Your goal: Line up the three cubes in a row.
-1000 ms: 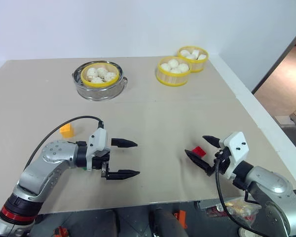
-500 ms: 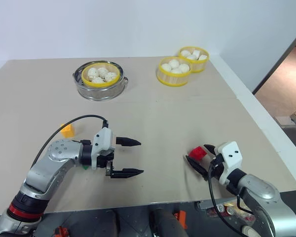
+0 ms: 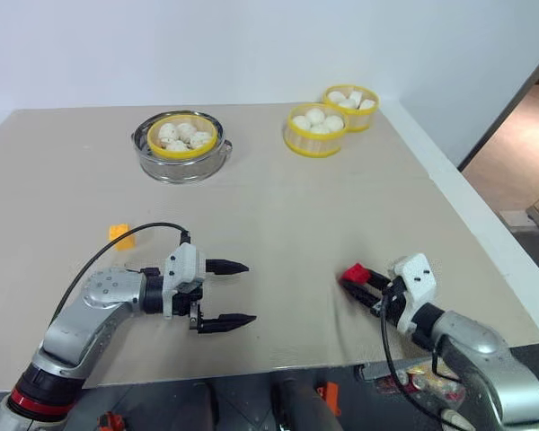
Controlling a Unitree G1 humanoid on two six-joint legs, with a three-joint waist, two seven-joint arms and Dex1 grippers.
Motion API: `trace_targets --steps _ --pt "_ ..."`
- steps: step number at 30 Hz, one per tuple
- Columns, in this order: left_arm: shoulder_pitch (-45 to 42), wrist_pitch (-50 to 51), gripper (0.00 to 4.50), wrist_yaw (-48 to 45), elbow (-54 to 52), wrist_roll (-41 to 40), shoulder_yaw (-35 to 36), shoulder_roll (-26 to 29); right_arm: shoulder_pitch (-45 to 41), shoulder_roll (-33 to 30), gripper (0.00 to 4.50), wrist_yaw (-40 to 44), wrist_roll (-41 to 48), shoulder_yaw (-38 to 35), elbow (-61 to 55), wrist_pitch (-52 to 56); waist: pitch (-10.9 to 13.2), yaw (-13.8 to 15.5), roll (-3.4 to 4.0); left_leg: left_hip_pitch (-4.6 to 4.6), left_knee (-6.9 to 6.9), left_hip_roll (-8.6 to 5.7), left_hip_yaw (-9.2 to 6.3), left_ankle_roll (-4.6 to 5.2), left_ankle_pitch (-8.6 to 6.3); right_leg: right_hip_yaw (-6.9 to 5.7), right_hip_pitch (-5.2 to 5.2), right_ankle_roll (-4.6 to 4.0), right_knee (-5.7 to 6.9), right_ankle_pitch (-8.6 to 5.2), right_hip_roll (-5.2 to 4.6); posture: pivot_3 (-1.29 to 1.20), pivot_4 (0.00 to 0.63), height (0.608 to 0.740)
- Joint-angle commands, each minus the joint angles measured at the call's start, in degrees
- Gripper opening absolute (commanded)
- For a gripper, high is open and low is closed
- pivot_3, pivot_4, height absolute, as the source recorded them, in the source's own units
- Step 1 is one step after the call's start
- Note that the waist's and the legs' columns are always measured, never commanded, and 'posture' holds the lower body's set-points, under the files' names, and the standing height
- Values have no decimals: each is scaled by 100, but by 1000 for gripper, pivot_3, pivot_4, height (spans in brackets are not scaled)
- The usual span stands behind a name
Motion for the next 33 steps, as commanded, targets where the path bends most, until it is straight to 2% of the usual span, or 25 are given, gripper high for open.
trace_targets --steps 1,4,7,10,14,17,29,30,33 --pt "99 -83 4500 359 -186 -18 409 -40 -1526 -552 1258 1232 41 574 738 -250 7 -52 -7 2 2 -1 1 0 0 4 -1 -1 0 8 1 0 150 740" --pt "223 -124 4500 468 -172 15 562 1 -2974 -627 1258 2273 -464 1433 2096 -1021 14 -52 -10 19 6 -11 -17 11 7 8 6 -7 -4 29 10 0 150 740" --pt "390 -329 4500 523 -159 193 658 53 -4432 -172 1258 3349 -955 2208 3878 -2024 15 -50 -9 26 3 0 -29 12 7 12 8 -16 -3 31 37 0 150 740" --pt "466 -406 4500 743 -267 323 735 -3 -5209 262 1258 3983 -1403 2630 5441 -3047 14 -23 -10 22 -11 3 -32 13 8 12 4 -29 -1 33 44 0 150 740" --pt "603 -254 4500 1085 -547 260 790 -114 -5717 649 1258 4397 -1659 2742 6730 -3811 14 58 -9 0 -22 2 -37 9 -9 8 -7 4 0 11 38 0 150 740" --pt "708 -184 4500 1194 -680 225 798 -110 -5923 839 1258 4516 -1774 2680 7279 -4195 15 39 -9 -20 -16 0 -27 5 -26 21 -29 -15 -1 21 34 0 150 740" --pt "612 -37 4500 1391 -660 187 854 -35 -5893 1037 1258 4751 -1963 2590 7784 -4573 15 21 -8 7 -4 9 -20 10 -25 24 -14 -1 13 19 44 0 150 740" --pt "572 -33 4500 1396 -635 196 837 -39 -5888 1028 2372 4770 -1970 2593 7783 -4543 15 21 -8 12 -3 10 -17 10 -25 25 -10 -3 13 20 44 0 150 740" --pt "467 -1 4500 1394 -592 184 798 -53 -5902 1002 3262 4788 -1991 2564 7815 -4554 15 21 -8 16 -1 10 -15 11 -23 26 -5 -6 13 21 44 0 150 740"
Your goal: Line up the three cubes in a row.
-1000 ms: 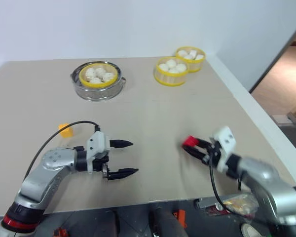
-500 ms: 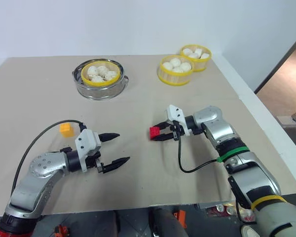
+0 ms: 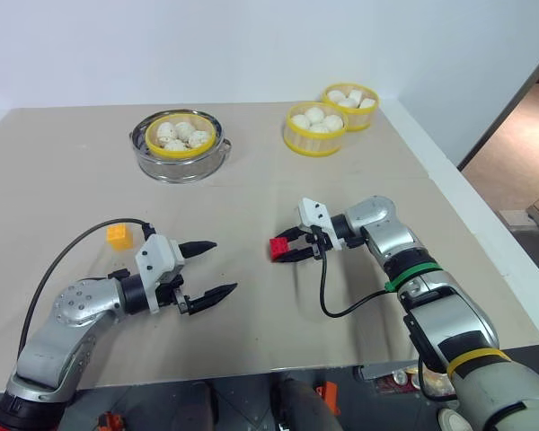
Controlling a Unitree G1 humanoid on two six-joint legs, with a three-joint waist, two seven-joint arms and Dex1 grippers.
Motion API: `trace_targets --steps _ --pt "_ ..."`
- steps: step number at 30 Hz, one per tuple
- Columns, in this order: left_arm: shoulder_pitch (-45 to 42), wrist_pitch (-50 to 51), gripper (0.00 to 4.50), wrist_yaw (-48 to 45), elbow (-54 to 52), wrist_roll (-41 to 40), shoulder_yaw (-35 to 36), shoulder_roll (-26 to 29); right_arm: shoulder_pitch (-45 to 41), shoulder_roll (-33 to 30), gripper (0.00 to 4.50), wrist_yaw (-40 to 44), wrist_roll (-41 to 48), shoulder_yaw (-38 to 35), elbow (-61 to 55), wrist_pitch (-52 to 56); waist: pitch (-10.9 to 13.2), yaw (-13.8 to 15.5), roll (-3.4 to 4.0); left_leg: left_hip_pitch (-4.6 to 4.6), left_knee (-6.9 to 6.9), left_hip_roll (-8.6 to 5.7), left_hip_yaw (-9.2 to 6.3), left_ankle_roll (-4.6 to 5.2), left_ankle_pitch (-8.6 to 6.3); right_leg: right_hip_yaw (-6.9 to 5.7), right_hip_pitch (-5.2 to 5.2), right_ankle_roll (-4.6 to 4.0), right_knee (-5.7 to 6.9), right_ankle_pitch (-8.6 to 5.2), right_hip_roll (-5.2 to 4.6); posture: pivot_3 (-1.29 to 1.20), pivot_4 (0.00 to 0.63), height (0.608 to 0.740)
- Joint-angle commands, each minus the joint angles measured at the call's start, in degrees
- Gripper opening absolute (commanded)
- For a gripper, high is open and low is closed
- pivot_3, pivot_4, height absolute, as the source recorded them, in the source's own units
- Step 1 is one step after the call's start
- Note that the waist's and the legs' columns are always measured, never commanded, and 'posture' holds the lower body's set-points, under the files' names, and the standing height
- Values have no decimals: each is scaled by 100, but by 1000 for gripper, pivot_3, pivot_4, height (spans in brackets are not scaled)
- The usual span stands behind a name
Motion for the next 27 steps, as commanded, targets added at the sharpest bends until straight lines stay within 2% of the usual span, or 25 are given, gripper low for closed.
trace_targets --steps 1,2,3,4,8,13,17,21,27 --pt "-148 56 4500 30 -52 -46 76 9 -62 -60 3580 87 3 -217 22 -35 0 0 0 0 1 0 1 0 0 1 0 1 0 1 0 0 150 740" --pt "-160 67 4500 27 -45 -50 77 5 -71 -62 3927 98 1 -229 27 0 0 0 0 0 1 0 2 0 0 2 0 3 0 2 0 0 150 740" --pt "-185 94 4500 25 -31 -66 75 -2 -82 -81 3970 116 23 -258 3 32 0 0 0 0 1 0 2 0 0 2 0 3 0 2 0 0 150 740" --pt "-210 118 4500 23 -15 -85 80 -12 -90 -98 4383 134 46 -286 -31 51 0 0 0 0 1 0 5 0 0 4 0 8 0 5 0 0 150 740" --pt "-284 338 4500 325 -16 -392 468 -134 -92 -176 4383 107 336 -632 -563 470 0 0 1 0 -2 0 5 0 0 6 -2 10 0 2 0 0 150 740" --pt "105 419 4500 820 -361 -445 1101 -189 232 -395 4383 -101 790 -1053 -1914 1383 0 -9 2 1 -5 6 4 0 0 5 -4 6 3 0 4 0 150 740" --pt "919 545 4500 1488 -1202 -468 1513 -481 770 -541 4383 -399 1018 -1169 -3242 1943 0 -3 1 1 -12 5 4 -7 -4 7 -3 11 3 -12 0 0 150 740" --pt "1987 425 4500 2135 -2016 -198 1818 -944 1205 -585 4383 -691 995 -1132 -4041 2042 -1 -13 1 -2 -14 4 9 -14 -9 15 -7 15 -1 -15 -3 0 150 740" --pt "2487 0 4500 2069 -1588 25 1890 -1127 1272 -517 4383 -955 1218 -1216 -4257 2400 -1 2 1 7 5 3 4 -4 -2 5 1 -30 0 -11 0 0 150 740"
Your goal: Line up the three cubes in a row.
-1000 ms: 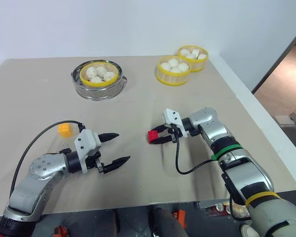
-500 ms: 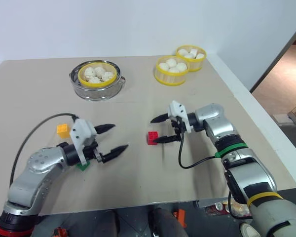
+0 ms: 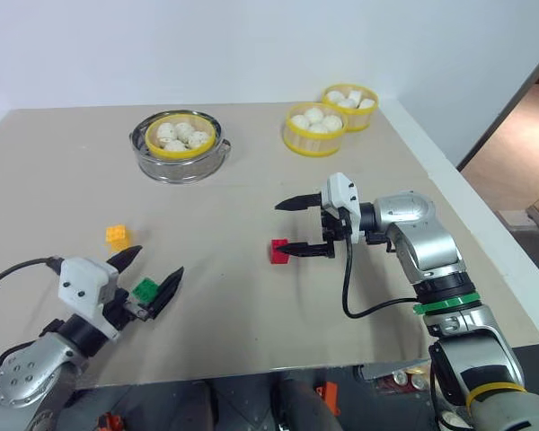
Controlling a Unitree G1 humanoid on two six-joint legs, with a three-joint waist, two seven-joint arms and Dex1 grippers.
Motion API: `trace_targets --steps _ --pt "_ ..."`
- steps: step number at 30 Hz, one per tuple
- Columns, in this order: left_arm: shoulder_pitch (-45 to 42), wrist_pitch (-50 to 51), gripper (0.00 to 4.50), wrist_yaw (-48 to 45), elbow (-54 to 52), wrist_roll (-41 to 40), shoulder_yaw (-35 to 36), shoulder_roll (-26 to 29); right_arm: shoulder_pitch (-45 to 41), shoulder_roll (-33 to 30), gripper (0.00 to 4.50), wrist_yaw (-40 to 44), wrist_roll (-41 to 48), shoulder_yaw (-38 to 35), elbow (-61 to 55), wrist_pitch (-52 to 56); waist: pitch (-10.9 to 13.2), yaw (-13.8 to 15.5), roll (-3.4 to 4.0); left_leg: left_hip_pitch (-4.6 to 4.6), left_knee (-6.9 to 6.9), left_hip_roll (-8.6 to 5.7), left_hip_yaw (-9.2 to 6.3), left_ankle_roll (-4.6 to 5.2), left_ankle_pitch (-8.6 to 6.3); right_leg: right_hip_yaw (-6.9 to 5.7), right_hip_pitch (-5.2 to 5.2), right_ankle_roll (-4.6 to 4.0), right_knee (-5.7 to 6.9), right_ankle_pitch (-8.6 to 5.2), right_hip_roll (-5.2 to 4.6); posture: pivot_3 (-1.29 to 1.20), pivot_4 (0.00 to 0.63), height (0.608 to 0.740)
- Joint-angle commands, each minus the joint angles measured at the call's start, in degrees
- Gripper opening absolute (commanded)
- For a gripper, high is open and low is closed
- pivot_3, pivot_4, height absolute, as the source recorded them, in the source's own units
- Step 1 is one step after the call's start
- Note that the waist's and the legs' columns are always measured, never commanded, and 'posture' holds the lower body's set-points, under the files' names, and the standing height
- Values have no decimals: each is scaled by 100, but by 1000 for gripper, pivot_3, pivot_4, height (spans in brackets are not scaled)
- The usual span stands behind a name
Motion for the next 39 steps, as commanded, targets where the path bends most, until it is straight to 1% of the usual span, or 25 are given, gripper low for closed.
trace_targets --steps 1,7,11,14,19,22,23,25,28,31,32,36,39 --pt "67 -461 4500 -73 267 219 135 -35 -34 32 4383 -196 214 -179 -254 132 0 -6 0 2 1 -1 2 3 2 2 -1 -1 0 2 -1 0 150 740" --pt "322 -648 4500 -176 546 226 61 -105 33 -20 4383 -319 272 -205 -321 85 0 -16 -1 3 17 -1 16 4 3 14 -3 0 -2 9 -6 0 150 740" --pt "385 -781 4500 -477 886 322 -72 30 90 37 4383 -329 895 -422 -691 707 0 -15 -1 -6 3 -1 15 -1 0 16 -15 2 -2 3 -3 0 150 740" --pt "260 -847 4500 -508 1142 353 -39 43 180 -26 4383 -275 976 -412 -891 687 0 -14 -1 -13 -13 0 11 -1 0 16 -31 -1 -2 -2 3 0 150 740" --pt "-1 -979 4500 -695 1591 614 -266 179 312 -8 4383 -204 1142 -454 -1136 536 -1 -15 -1 -20 -20 1 12 0 0 16 -45 -2 0 -2 6 0 150 740" --pt "-167 -916 4500 -766 1751 671 -428 210 519 -130 4383 75 1290 -374 -1410 509 -1 -14 -2 -24 -18 0 14 0 0 18 -46 0 -1 -1 4 0 150 740" --pt "-227 -884 4249 -784 1784 652 -479 195 625 -204 4490 186 1283 -316 -1499 479 -1 -14 -2 -25 -17 1 14 -1 0 17 -46 1 -1 -1 4 0 150 740" --pt "-267 -865 3685 -888 1783 582 -571 210 720 -282 4500 270 1221 -252 -1568 379 -1 -13 -2 -29 -17 0 14 0 0 18 -49 2 -1 0 4 0 150 740" --pt "-243 -787 2653 -951 1756 545 -611 251 754 -343 4500 229 1368 -252 -1697 670 -1 -19 -2 -29 -16 1 15 0 0 19 -51 2 -1 0 4 0 150 740" --pt "-254 -805 1601 -973 1786 574 -593 304 788 -380 4500 186 1352 -258 -1756 691 -1 -23 -2 -27 -16 3 14 0 0 18 -54 -1 1 3 7 0 150 740" --pt "-271 -819 1353 -1011 1813 594 -583 353 807 -403 4500 172 1329 -261 -1775 682 -1 -22 -2 -27 -16 3 12 0 0 16 -53 -2 2 3 7 0 150 740" --pt "-526 -909 1370 -1340 1951 642 -609 681 903 -490 4500 127 1230 -265 -1810 596 -1 -17 -2 -27 -16 3 11 0 1 16 -53 -2 2 3 7 0 150 740" --pt "-1080 -985 1370 -1986 2098 741 -963 1209 916 -506 4500 63 1152 -277 -1730 485 -1 -6 -2 -31 -13 1 11 1 1 14 -56 -2 2 3 6 0 150 740"
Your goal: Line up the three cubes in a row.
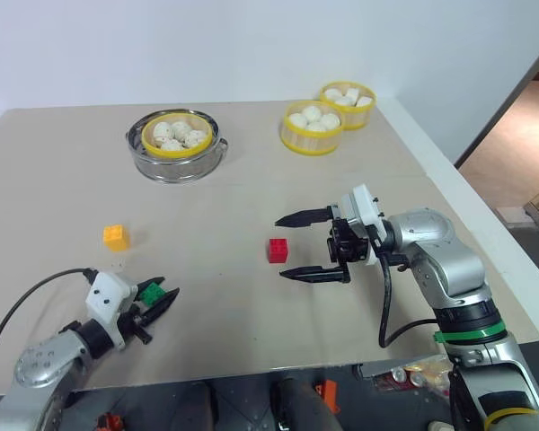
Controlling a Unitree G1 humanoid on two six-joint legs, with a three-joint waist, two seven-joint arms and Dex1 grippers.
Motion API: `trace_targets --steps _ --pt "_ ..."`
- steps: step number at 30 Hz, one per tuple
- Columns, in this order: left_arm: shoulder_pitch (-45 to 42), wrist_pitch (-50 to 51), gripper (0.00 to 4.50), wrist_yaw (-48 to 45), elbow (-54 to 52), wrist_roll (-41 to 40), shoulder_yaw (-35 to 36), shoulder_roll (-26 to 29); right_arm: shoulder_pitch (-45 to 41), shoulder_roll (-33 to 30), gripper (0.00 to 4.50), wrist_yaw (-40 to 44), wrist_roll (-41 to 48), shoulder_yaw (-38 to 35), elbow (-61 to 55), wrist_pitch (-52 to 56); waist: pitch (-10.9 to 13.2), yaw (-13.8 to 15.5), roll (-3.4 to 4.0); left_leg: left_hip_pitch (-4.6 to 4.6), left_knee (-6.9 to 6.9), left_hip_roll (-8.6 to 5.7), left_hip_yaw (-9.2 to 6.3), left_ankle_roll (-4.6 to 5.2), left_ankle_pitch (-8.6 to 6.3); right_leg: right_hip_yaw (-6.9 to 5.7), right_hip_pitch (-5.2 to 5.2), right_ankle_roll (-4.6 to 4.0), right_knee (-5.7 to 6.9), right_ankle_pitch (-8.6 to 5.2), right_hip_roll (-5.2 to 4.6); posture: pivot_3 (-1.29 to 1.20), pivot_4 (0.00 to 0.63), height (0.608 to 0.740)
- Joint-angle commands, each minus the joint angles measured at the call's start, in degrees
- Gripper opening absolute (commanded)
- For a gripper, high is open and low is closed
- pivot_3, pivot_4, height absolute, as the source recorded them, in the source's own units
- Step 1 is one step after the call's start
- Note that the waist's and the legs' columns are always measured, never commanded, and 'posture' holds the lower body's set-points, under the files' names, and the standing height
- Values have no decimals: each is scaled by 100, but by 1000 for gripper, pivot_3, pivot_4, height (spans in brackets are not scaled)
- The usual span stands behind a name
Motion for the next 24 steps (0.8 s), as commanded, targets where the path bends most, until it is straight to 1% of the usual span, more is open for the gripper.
trace_targets --steps 1,4,6,10,15,17,20,24 --pt "-711 -41 1370 -666 31 -20 -329 433 -51 -52 4500 -56 -62 -80 -71 -212 0 6 0 1 0 -1 2 0 0 1 2 1 0 0 -2 0 150 740" --pt "-2084 388 1370 -1324 350 -226 -965 568 -113 -7 4500 -137 -171 -87 146 -373 0 61 -1 -9 11 -4 -1 2 5 -8 3 7 0 4 -3 0 150 740" --pt "-3051 410 1370 -1713 847 -48 -1499 422 -152 19 4500 -183 -257 -76 283 -493 -1 74 0 -15 18 -4 1 -2 12 -8 4 19 -2 13 -3 0 150 740" --pt "-4285 144 1370 -2362 2012 295 -2128 214 -202 71 4500 -253 -373 -61 469 -676 -1 31 0 -20 26 -8 10 -2 12 6 4 59 -9 33 -3 0 150 740" --pt "-5036 -328 1370 -2999 3203 574 -2453 26 -214 86 4500 -320 -446 -51 548 -787 -1 -3 1 -38 22 -1 -3 0 11 5 -18 55 3 29 16 0 150 740" --pt "-5173 -494 1370 -3164 3519 659 -2533 -96 -213 100 4500 -360 -405 -76 549 -711 0 5 1 -43 23 -1 -9 0 11 1 -25 52 18 20 17 0 150 740" --pt "-5241 -658 1370 -3237 3795 774 -2565 -243 -213 97 4500 -403 -400 -85 547 -690 0 5 1 -44 26 -2 -9 0 11 2 -26 53 27 17 15 0 150 740" --pt "-5201 -645 1370 -3169 3870 849 -2540 -401 -197 49 4500 -443 -393 -96 472 -634 0 7 1 -48 53 -3 -9 0 11 2 -26 54 43 17 13 0 150 740"
